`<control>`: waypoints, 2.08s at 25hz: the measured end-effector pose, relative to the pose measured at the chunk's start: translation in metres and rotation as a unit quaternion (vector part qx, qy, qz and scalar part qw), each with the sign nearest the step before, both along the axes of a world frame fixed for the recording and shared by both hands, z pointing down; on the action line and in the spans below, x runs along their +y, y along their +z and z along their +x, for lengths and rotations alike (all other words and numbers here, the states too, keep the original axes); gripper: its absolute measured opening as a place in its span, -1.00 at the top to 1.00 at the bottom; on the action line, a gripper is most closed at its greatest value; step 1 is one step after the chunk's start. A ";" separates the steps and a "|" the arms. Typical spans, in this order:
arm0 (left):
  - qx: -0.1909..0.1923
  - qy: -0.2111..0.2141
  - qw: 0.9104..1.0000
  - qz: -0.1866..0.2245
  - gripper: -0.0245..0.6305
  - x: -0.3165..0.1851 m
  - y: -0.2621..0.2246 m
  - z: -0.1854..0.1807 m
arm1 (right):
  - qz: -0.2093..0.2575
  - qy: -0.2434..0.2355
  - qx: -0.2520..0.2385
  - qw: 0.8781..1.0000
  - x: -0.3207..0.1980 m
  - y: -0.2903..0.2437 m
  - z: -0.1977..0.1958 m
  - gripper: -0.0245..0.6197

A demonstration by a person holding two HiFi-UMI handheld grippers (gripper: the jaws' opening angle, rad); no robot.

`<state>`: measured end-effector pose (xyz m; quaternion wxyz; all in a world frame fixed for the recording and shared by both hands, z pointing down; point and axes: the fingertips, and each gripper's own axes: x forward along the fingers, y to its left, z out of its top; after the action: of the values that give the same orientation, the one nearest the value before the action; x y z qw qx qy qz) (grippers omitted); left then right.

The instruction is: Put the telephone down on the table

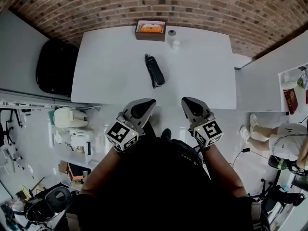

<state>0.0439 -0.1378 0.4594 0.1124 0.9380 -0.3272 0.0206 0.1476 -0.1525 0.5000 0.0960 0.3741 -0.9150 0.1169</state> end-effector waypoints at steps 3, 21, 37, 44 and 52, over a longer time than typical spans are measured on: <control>-0.005 -0.013 1.000 0.001 0.91 0.025 -0.002 0.000 | -0.004 -0.008 -0.010 1.000 0.017 0.002 0.002 0.88; -0.013 -0.006 1.000 0.013 0.91 0.115 -0.006 -0.078 | 0.004 -0.013 -0.006 1.000 0.104 -0.016 -0.081 0.88; 0.002 0.072 0.997 0.031 0.91 0.219 -0.021 -0.144 | 0.043 0.025 0.024 0.998 0.218 -0.042 -0.152 0.88; 0.030 0.065 0.997 0.018 0.91 0.251 -0.030 -0.139 | 0.040 0.022 0.020 0.999 0.254 -0.043 -0.144 0.88; 0.030 0.045 0.999 -0.007 0.91 0.295 -0.020 -0.102 | 0.034 -0.009 0.004 0.999 0.293 -0.046 -0.123 0.88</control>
<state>-0.0578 0.1576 0.4396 0.1277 0.9511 -0.2811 0.0002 0.0243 0.1402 0.4536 0.0875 0.3691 -0.9215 0.0830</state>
